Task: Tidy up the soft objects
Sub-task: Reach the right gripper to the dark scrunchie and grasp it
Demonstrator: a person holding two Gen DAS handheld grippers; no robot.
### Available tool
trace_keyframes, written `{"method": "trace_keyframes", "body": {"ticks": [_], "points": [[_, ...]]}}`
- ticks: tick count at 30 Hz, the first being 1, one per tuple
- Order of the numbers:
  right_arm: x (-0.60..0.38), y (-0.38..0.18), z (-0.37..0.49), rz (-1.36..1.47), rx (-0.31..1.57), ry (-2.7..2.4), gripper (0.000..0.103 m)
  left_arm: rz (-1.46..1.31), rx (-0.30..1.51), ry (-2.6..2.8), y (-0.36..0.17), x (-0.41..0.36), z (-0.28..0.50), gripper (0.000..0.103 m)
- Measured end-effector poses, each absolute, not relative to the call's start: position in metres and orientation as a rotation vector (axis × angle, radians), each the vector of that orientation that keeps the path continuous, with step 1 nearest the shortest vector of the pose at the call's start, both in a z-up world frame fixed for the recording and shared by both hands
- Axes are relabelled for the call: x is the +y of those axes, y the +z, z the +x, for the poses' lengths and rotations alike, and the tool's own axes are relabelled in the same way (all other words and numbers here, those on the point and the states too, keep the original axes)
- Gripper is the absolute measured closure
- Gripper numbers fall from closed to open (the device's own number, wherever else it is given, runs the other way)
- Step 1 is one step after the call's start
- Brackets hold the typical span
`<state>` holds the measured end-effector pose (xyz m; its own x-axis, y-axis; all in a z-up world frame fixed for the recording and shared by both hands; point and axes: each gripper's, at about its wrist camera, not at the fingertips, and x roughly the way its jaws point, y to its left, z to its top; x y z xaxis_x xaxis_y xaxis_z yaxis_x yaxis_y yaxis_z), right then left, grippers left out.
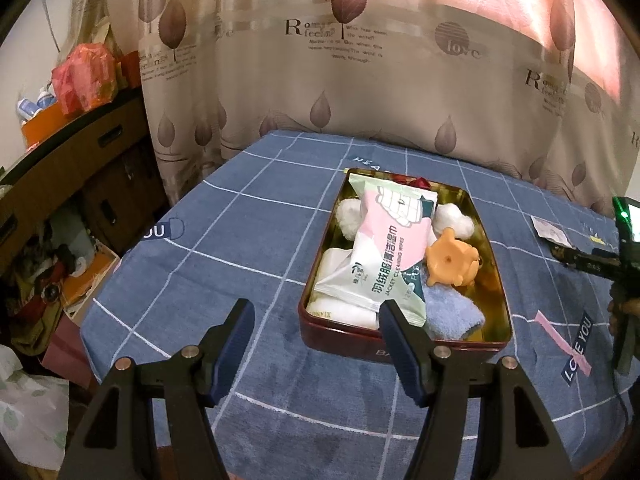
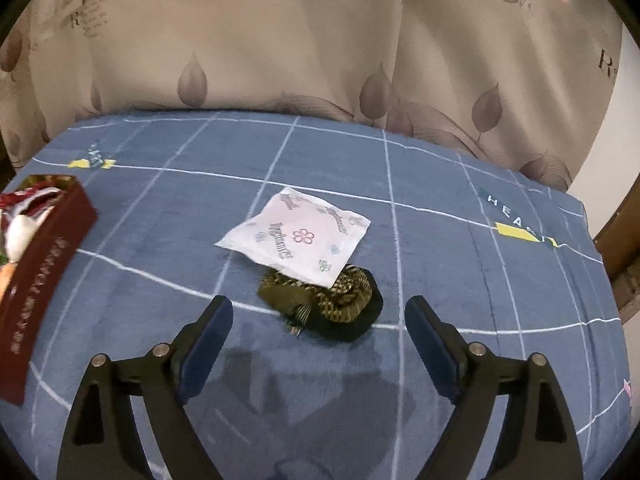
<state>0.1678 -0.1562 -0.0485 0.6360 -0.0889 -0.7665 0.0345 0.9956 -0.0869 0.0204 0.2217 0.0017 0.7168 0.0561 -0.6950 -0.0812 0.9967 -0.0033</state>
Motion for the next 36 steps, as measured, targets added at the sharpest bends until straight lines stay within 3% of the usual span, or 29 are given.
{"method": "trace_keyframes", "body": {"ticks": [9, 13, 19, 36], "points": [[-0.160, -0.073, 0.195, 0.002, 0.917, -0.093, 0.020, -0.031, 0.777, 0.099, -0.003, 0.226, 0.024, 0.037], [-0.167, -0.075, 0.196, 0.065, 0.921, -0.058, 0.048, -0.031, 0.780, 0.106, -0.004, 0.227, 0.025, 0.037], [-0.175, -0.076, 0.193, 0.082, 0.911, -0.052, 0.066, -0.031, 0.787, 0.111, -0.006, 0.228, 0.027, 0.037], [-0.199, -0.073, 0.141, 0.042, 0.914, 0.006, 0.068, -0.014, 0.785, 0.115, -0.006, 0.225, 0.024, 0.037]]}}
